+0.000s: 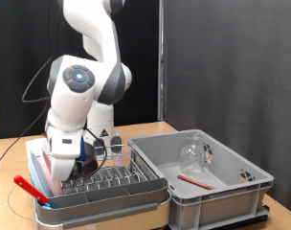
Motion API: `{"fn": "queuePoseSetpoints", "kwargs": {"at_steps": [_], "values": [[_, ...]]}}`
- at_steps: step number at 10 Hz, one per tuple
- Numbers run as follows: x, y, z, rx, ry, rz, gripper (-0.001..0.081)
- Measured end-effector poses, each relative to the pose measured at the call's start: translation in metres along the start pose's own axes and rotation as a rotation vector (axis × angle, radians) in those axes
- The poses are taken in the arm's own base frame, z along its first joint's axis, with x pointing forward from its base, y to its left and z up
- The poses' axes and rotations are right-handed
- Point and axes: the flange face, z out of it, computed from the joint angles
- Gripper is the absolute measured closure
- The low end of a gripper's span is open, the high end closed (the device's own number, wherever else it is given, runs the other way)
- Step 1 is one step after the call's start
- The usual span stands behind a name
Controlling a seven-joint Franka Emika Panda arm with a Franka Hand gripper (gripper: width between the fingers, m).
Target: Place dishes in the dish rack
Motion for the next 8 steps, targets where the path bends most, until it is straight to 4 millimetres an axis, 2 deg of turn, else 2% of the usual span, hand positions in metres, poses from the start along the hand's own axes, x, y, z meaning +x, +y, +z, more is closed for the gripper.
{"fn": "queuePoseSetpoints", "kwargs": {"at_steps": [4, 5, 6, 7, 8], "values": [[-0.003, 0.011, -0.009, -0.095, 0.036, 0.051, 0.0686], [-0.002, 0.012, -0.012, -0.113, 0.051, 0.060, 0.0562], [-0.001, 0.013, -0.012, -0.118, 0.055, 0.062, 0.0562], [-0.001, 0.013, -0.013, -0.121, 0.057, 0.063, 0.0359], [-0.001, 0.014, -0.014, -0.124, 0.060, 0.064, 0.0224]]}}
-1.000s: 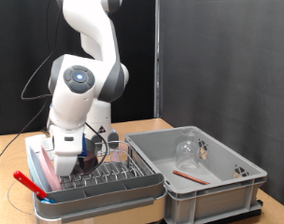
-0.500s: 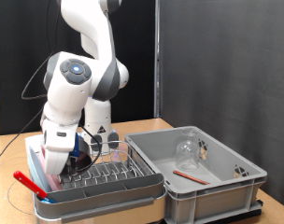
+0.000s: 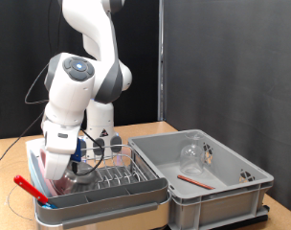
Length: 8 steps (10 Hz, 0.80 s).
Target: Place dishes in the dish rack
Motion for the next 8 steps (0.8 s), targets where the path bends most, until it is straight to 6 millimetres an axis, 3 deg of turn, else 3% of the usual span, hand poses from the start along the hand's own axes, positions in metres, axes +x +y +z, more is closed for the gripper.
{"fn": "queuePoseSetpoints", "kwargs": {"at_steps": [1, 2, 5, 8], "values": [[0.000, 0.001, -0.001, -0.004, 0.003, 0.002, 0.0224], [0.001, 0.001, -0.002, -0.012, 0.010, 0.003, 0.0052], [0.003, -0.002, -0.008, -0.023, 0.029, -0.015, 0.0003], [0.016, -0.025, -0.012, -0.005, 0.050, -0.100, 0.0003]]}}
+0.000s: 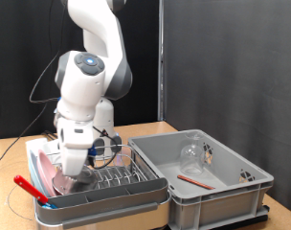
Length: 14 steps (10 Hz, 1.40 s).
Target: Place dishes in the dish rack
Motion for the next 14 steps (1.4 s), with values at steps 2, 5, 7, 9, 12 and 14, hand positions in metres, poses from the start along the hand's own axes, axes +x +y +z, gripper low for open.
{"fn": "queuePoseSetpoints", "kwargs": {"at_steps": [2, 5, 7, 9, 12, 14], "values": [[0.011, -0.019, -0.004, 0.019, 0.026, -0.044, 0.0003], [0.024, -0.054, -0.018, 0.048, 0.078, -0.103, 0.0003], [0.021, -0.074, -0.027, 0.193, 0.048, -0.209, 0.0003], [0.027, -0.070, -0.026, 0.136, 0.086, -0.205, 0.0003], [0.059, -0.087, -0.050, 0.055, 0.235, -0.486, 0.0003], [0.078, -0.108, -0.067, 0.017, 0.254, -0.726, 0.0003]]}}
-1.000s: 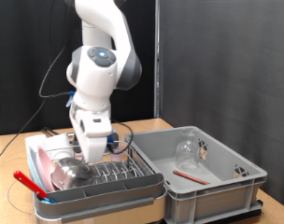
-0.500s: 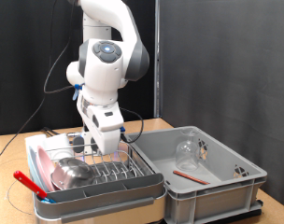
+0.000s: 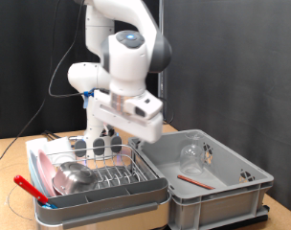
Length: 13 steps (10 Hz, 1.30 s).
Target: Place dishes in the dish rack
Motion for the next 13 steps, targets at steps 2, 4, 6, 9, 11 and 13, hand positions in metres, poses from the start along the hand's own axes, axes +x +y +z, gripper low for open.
{"fn": "queuePoseSetpoints", "kwargs": {"at_steps": [2, 4, 6, 9, 11, 13], "values": [[0.026, -0.004, -0.008, -0.009, -0.020, -0.100, 0.0003], [0.026, -0.005, -0.004, 0.016, -0.005, -0.156, 0.0003], [0.044, -0.007, -0.009, 0.002, 0.044, -0.395, 0.0003], [0.094, -0.012, -0.025, -0.090, 0.003, -0.706, 0.0003], [0.101, -0.016, -0.027, -0.108, -0.011, -0.740, 0.0003], [0.109, -0.014, -0.027, -0.167, 0.083, -0.881, 0.0003]]}}
